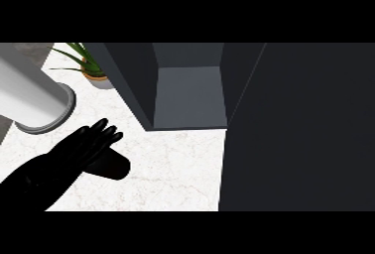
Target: Pick up the wine, place it into the cabinet and close the cabinet
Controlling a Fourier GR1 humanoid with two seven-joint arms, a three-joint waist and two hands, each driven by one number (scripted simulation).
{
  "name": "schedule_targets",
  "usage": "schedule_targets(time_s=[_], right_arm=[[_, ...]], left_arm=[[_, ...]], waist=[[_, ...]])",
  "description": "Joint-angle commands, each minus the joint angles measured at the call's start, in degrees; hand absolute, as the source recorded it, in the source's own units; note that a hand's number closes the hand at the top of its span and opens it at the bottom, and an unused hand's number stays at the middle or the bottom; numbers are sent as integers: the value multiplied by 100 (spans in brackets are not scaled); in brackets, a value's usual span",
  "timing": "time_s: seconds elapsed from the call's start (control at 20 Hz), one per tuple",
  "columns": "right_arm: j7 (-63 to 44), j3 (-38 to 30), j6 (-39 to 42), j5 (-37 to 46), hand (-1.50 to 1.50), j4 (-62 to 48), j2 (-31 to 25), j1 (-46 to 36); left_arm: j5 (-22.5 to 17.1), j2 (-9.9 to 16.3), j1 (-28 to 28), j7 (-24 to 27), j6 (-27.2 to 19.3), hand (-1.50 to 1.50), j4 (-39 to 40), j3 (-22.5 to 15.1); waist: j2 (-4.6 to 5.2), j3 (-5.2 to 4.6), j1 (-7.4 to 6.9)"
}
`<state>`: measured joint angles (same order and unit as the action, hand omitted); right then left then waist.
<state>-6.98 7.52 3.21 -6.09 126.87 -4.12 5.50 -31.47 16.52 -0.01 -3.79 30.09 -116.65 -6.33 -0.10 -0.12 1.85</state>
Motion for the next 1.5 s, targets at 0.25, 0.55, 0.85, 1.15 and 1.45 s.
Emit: schedule_targets(time_s=[0.25,0.55,0.85,1.15,1.45], right_arm=[[-1497,894,-368,307,-150,1853,31,555],[-2127,1312,-680,668,-150,2381,127,453],[-2300,1771,-947,1145,-150,2319,147,272],[-2866,1792,-1288,1282,-150,2394,20,-205],[-2953,2413,-1657,1766,-150,2478,86,-333]], left_arm=[[-3312,1766,-525,-1058,763,-150,341,976],[-4605,2528,-409,-1646,403,-150,-55,1431],[-4974,2780,-649,-2009,331,-150,271,1723],[-4351,2391,-451,-2040,530,-150,350,1701],[-3963,2068,-593,-2047,753,-150,654,1578]], waist=[[-15,5,-101],[-14,10,-181],[-9,10,-158],[-7,6,-158],[-20,2,-122]])
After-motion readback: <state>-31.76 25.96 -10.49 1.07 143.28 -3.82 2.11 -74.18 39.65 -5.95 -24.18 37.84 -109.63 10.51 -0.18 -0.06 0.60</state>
